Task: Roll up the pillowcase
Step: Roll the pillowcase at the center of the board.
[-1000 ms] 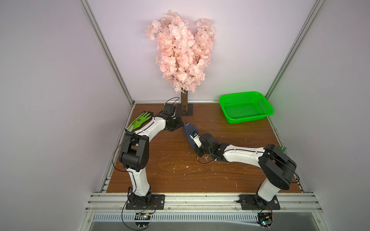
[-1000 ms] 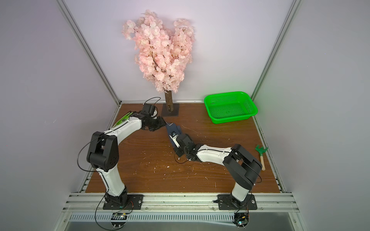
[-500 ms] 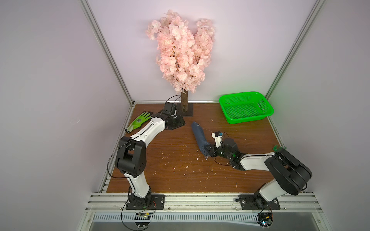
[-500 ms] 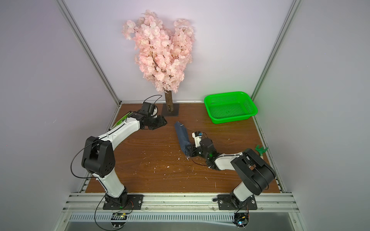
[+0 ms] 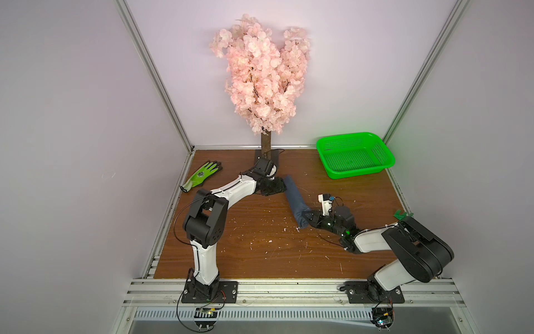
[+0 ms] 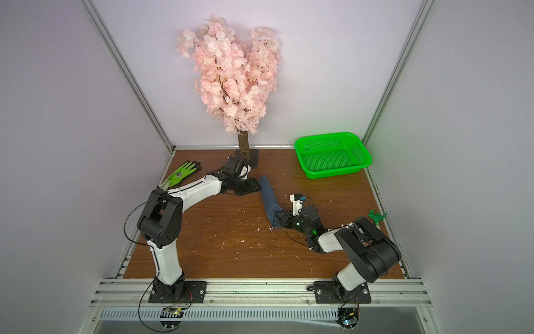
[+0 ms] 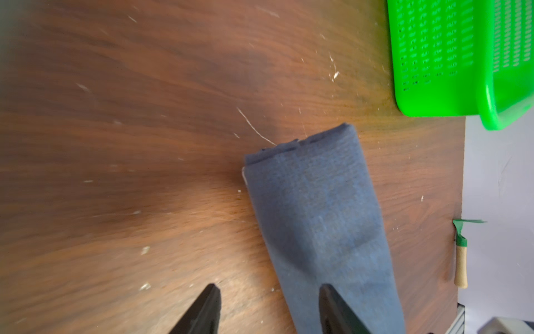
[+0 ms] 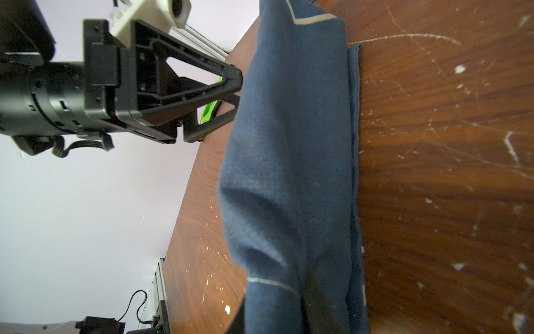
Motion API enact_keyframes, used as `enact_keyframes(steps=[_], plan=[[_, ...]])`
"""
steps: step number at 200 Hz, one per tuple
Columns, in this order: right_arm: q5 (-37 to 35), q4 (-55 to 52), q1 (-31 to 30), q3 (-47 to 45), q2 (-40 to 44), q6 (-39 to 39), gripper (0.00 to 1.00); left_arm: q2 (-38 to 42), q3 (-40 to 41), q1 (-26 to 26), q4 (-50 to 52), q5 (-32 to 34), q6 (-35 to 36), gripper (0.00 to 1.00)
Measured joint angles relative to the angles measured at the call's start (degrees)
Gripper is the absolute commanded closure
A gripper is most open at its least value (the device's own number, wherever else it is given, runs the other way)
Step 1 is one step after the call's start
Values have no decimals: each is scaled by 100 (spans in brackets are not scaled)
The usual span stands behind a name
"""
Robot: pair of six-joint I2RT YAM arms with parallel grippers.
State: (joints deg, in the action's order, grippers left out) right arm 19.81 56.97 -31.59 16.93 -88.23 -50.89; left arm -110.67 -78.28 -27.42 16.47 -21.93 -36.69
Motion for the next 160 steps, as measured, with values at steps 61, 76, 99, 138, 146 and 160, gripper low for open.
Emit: enact_keyframes(steps=[61, 76, 99, 138, 146, 160], plan=[[-28, 179, 133, -378, 142, -203, 68, -306, 2, -118, -573, -186, -197, 42], [-46, 238, 157, -485, 162, -247, 64, -363, 2, -125, -693, -227, -236, 42], [-146, 170, 173, -568, 258, -262, 61, -529, -66, -170, -782, -273, -240, 42], [-308, -153, 173, -573, 586, -170, 60, -807, -173, -232, -894, -367, -249, 42], [-332, -208, 173, -573, 647, -157, 58, -848, -188, -236, -922, -391, -251, 42], [-376, -332, 173, -573, 743, -116, 54, -920, -238, -247, -966, -439, -254, 42]])
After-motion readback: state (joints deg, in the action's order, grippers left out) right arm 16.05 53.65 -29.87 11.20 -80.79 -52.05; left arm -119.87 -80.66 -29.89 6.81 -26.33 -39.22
